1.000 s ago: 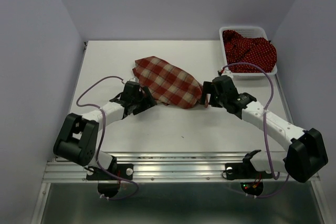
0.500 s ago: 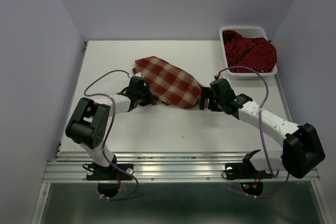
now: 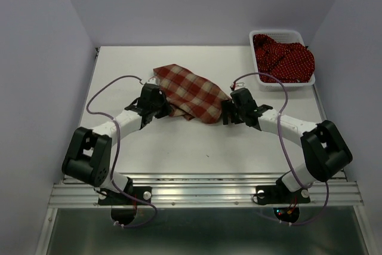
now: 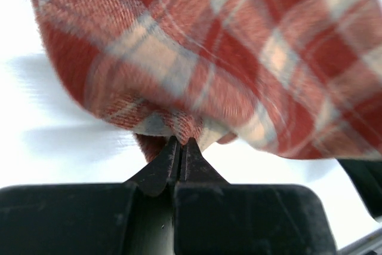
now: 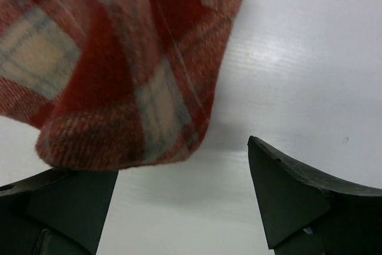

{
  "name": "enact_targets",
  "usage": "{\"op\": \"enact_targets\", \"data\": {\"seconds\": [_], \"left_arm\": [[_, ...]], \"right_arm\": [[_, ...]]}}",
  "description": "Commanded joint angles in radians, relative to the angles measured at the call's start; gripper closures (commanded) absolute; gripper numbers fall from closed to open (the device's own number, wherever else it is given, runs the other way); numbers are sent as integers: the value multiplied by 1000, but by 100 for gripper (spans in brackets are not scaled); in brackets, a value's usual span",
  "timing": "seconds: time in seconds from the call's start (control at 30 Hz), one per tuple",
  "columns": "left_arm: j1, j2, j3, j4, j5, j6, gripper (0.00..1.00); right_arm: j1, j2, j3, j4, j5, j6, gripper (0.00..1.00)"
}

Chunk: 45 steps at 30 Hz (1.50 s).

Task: Fold and stack the skirts
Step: Flatten the skirt out

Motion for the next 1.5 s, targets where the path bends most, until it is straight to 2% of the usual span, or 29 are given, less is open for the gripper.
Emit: {"op": "enact_targets", "data": {"seconds": [0.0, 0.03, 0.1, 0.13, 0.2, 0.23, 0.33, 0.43, 0.5, 0.63, 0.8, 0.97, 1.03, 1.1, 1.2, 1.27, 1.3, 1.4, 1.47], "left_arm": [[-6, -145, -4, -66, -34, 10, 100], [-5, -162, -4, -91, -39, 8, 100], [-5, -211, -3, -108, -48, 7, 100], [-5, -227, 3, -132, -48, 18, 100], [2, -265, 31, -161, -77, 36, 100], [8, -279, 87, -222, -94, 42, 100], [29, -346, 218, -310, -179, 42, 100], [51, -446, 295, -280, -196, 25, 100], [54, -504, 364, -264, -205, 31, 100], [58, -549, 589, -350, -309, 47, 100], [61, -555, 714, -345, -395, 76, 100], [99, -430, 836, -367, -394, 110, 100], [147, -376, 859, -359, -308, 116, 100], [225, -275, 908, -358, -221, 128, 100], [288, -116, 1031, -361, -113, 165, 100], [304, -2, 1181, -382, -43, 198, 100], [317, 32, 1303, -410, -33, 211, 100], [347, 167, 1508, -485, 20, 229, 100], [403, 228, 1661, -494, 83, 226, 100]], "right_arm": [[-4, 33, 25, 260, -3, -138, 14], [-4, 41, 25, 330, -15, -147, 35], [-4, 62, 26, 387, -20, -158, 55], [-4, 71, 43, 387, -32, -159, 70], [-4, 81, 77, 352, -50, -150, 86], [-4, 71, 116, 331, -66, -144, 98], [-4, -30, 163, 274, -37, -127, 99], [-4, -184, 209, 174, -21, -145, 99], [-4, -264, 253, 137, -62, -193, 99], [-4, -470, 316, 91, -298, -262, 99], [-4, -525, 445, 38, -379, -296, 99], [-4, -435, 544, 8, -357, -323, 99], [-4, -352, 563, 2, -316, -345, 99], [-4, -253, 600, 4, -180, -398, 99], [-50, -135, 719, -1, -152, -461, 99], [-113, -15, 861, -16, -190, -472, 99], [-130, 57, 917, -21, -202, -472, 99], [-142, 142, 1108, -30, -231, -513, 99], [-151, 198, 1196, -50, -274, -529, 99]]}}
